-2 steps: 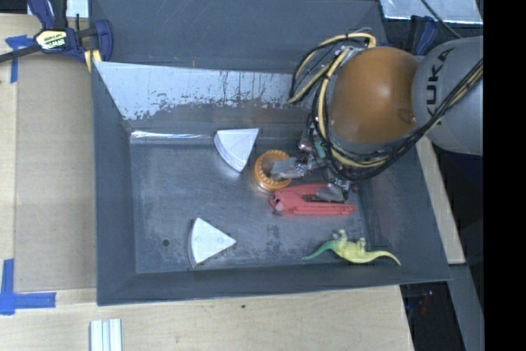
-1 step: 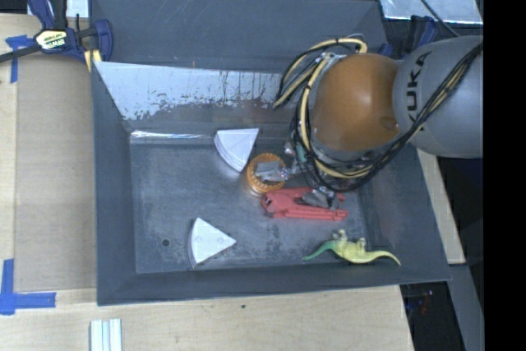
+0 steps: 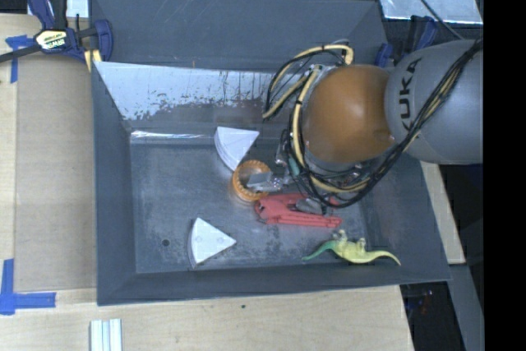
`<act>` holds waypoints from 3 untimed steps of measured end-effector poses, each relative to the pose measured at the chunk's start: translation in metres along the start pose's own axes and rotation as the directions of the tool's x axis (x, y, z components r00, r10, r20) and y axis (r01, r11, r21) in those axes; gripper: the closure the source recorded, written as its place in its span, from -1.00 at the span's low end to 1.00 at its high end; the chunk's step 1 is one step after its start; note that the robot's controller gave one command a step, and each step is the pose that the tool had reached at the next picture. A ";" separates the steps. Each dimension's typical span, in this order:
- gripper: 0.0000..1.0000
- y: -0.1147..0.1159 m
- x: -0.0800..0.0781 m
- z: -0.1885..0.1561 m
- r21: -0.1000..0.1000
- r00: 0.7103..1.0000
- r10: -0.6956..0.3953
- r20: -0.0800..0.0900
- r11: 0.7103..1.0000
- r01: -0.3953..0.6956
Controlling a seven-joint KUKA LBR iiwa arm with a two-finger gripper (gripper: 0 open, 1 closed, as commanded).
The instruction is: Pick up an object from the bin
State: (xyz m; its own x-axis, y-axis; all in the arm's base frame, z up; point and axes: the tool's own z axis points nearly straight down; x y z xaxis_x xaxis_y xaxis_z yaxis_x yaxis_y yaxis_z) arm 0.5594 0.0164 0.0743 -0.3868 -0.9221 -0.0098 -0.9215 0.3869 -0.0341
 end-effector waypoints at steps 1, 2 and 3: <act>-1.00 0.015 -0.013 0.000 0.002 0.999 0.054 -0.003 0.999 -0.054; -1.00 -0.021 -0.023 0.000 -0.003 0.998 -0.055 -0.002 0.998 0.055; -1.00 -0.026 -0.052 -0.007 0.000 0.995 -0.095 -0.002 0.995 0.095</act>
Offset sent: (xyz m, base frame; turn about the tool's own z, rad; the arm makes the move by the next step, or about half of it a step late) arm 0.0599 0.0037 0.0015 -0.1491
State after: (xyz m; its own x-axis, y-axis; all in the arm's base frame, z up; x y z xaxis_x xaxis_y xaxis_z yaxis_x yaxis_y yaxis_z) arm 0.6036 0.0544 0.0826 -0.2973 -0.9548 -0.0049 -0.9542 0.2973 -0.0351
